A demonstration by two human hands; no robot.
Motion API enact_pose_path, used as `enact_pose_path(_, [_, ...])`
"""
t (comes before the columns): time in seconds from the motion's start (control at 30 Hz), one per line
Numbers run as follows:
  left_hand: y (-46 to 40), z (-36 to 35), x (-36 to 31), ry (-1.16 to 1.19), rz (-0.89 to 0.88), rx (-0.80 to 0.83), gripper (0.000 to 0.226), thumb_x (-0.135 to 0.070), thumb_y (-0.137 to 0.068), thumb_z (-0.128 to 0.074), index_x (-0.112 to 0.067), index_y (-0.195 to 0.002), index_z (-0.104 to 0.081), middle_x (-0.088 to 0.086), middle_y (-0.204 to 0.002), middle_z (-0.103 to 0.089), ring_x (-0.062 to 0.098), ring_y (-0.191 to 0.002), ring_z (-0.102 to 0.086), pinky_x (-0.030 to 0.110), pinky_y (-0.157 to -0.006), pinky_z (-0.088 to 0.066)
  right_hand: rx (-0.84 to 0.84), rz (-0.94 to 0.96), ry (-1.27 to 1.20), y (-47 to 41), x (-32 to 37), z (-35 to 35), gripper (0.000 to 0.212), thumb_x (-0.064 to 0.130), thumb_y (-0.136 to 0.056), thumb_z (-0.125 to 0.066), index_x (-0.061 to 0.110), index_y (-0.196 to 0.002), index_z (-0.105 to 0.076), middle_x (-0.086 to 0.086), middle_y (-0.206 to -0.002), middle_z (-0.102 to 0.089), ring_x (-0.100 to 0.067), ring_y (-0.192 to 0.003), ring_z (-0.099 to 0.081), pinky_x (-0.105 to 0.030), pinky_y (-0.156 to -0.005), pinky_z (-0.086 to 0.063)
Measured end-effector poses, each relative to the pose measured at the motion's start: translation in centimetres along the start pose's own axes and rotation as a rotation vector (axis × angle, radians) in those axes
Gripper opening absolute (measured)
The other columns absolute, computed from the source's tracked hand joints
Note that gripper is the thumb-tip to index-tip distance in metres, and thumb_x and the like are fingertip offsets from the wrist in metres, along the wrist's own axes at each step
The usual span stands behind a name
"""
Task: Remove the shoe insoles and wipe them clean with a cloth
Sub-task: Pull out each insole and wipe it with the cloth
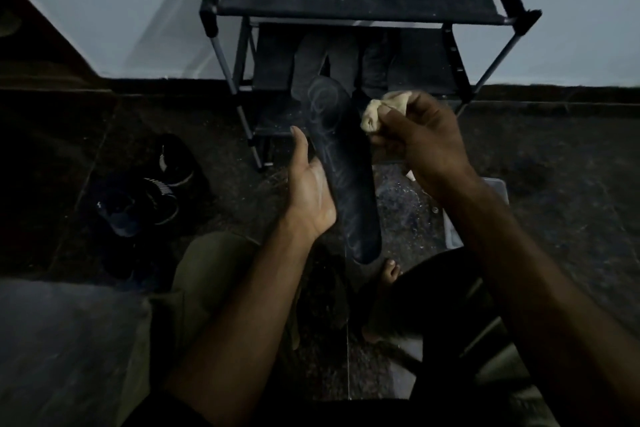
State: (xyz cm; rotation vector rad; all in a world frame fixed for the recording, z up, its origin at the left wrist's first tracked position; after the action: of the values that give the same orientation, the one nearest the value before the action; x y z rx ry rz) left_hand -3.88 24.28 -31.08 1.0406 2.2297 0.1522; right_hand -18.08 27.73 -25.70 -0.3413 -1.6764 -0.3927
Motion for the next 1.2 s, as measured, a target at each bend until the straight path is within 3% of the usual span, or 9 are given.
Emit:
enact_pose_path(0.13, [-0.3, -0.5, -0.1, 0.008, -0.005, 0.017, 0.083, -0.074, -0.09, -0.025, -0.013, -0.142, -0.045, 0.015, -0.14, -0.053, 0.03, -0.133, -0.047, 0.047, -0.113, -0.032, -0.037, 0.035, 0.128, -0.2, 0.1, -0.5, 0.017, 0.001, -0.092, -0.06, 0.0, -0.109, -0.061, -0.014, -0.099, -0.069, -0.016, -0.087, -0.069, -0.021, -0.068, -0.055])
enact_pose_path(0.27, [-0.5, -0.4, -0.5, 0.015, -0.019, 0.028, 0.08, -0.07, -0.093, -0.022, -0.012, -0.146, -0.04, 0.015, -0.143, -0.049, 0.029, -0.135, -0.045, 0.045, -0.114, -0.032, -0.031, 0.069, 0.245, -0.2, -0.9, -0.5, 0.025, 0.004, -0.087, -0.068, -0.001, -0.111, -0.063, -0.015, -0.104, -0.07, -0.025, -0.098, -0.069, -0.032, -0.079, -0.058])
enact_pose_path(0.37, [-0.7, -0.2, -0.5, 0.013, -0.028, 0.027, 0.078, -0.068, -0.094, -0.026, -0.012, -0.147, -0.038, 0.016, -0.144, -0.048, 0.03, -0.135, -0.044, 0.049, -0.116, -0.029, -0.013, 0.134, 0.384, 0.0, -1.4, -1.0, 0.025, 0.007, -0.082, -0.074, 0.004, -0.106, -0.067, -0.008, -0.101, -0.072, -0.02, -0.095, -0.069, -0.038, -0.086, -0.057])
enact_pose_path(0.5, [-0.9, -0.4, -0.6, 0.002, -0.039, 0.024, 0.08, -0.071, -0.092, -0.027, -0.012, -0.144, -0.043, 0.017, -0.142, -0.051, 0.031, -0.133, -0.047, 0.049, -0.115, -0.03, 0.045, 0.288, 0.609, 0.8, -1.4, -2.0, 0.022, 0.009, -0.082, -0.074, 0.016, -0.102, -0.071, 0.012, -0.095, -0.069, 0.003, -0.09, -0.064, -0.012, -0.079, -0.048])
enact_pose_path(0.63, [-0.8, -0.6, -0.9, -0.007, -0.094, 0.018, 0.075, -0.068, -0.095, -0.027, -0.011, -0.138, -0.05, 0.015, -0.133, -0.059, 0.029, -0.123, -0.057, 0.044, -0.106, -0.043, 0.04, 0.463, 0.835, 1.7, -1.6, -2.3, 0.028, -0.001, -0.08, -0.069, 0.011, -0.105, -0.072, 0.0, -0.102, -0.07, -0.008, -0.094, -0.064, -0.018, -0.082, -0.049])
enact_pose_path(0.8, [-0.8, -0.6, -2.1, 0.108, -0.062, 0.178, 0.084, -0.075, -0.089, -0.026, -0.009, -0.138, -0.046, 0.032, -0.145, -0.039, 0.041, -0.137, -0.038, 0.055, -0.118, -0.021, 0.105, 0.504, 0.862, 2.7, -1.5, -2.7, 0.027, -0.003, -0.081, -0.066, 0.012, -0.103, -0.073, 0.0, -0.098, -0.071, -0.008, -0.091, -0.063, -0.017, -0.08, -0.049])
enact_pose_path(0.9, [-1.0, -0.1, -2.5, 0.154, -0.057, 0.24, 0.088, -0.075, -0.088, -0.028, -0.011, -0.148, -0.03, 0.031, -0.147, -0.036, 0.045, -0.138, -0.034, 0.058, -0.116, -0.022, 0.135, 0.497, 0.845, 3.2, -1.6, -2.8, 0.023, 0.001, -0.081, -0.067, 0.012, -0.101, -0.073, 0.001, -0.098, -0.071, -0.005, -0.091, -0.062, -0.009, -0.08, -0.045])
enact_pose_path(1.03, [-1.0, 0.1, -2.7, 0.16, -0.063, 0.237, 0.08, -0.071, -0.092, -0.024, -0.016, -0.149, -0.028, 0.028, -0.15, -0.032, 0.041, -0.133, -0.036, 0.054, -0.115, -0.026, 0.152, 0.493, 0.833, 3.5, -1.8, -3.1, 0.023, 0.001, -0.08, -0.069, 0.011, -0.1, -0.073, 0.0, -0.097, -0.071, -0.009, -0.092, -0.064, -0.013, -0.082, -0.047])
enact_pose_path(1.2, [-0.9, -0.4, -2.4, 0.13, -0.023, 0.201, 0.088, -0.074, -0.092, -0.02, -0.004, -0.13, -0.058, 0.022, -0.131, -0.055, 0.033, -0.126, -0.051, 0.047, -0.113, -0.033, 0.035, 0.527, 0.816, 2.6, -1.2, -4.0, 0.024, -0.004, -0.08, -0.067, 0.008, -0.1, -0.072, -0.002, -0.096, -0.069, -0.011, -0.089, -0.064, -0.022, -0.079, -0.052])
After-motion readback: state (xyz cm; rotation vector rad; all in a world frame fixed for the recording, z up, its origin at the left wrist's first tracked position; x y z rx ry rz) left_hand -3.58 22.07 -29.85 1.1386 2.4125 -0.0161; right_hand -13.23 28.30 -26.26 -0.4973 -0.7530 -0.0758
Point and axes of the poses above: each hand's wrist, its own y-axis away from the middle knuckle, its own z-axis out of the back of the hand, x = y × z, the point moved 1 cm from there along -y, towards the middle knuckle
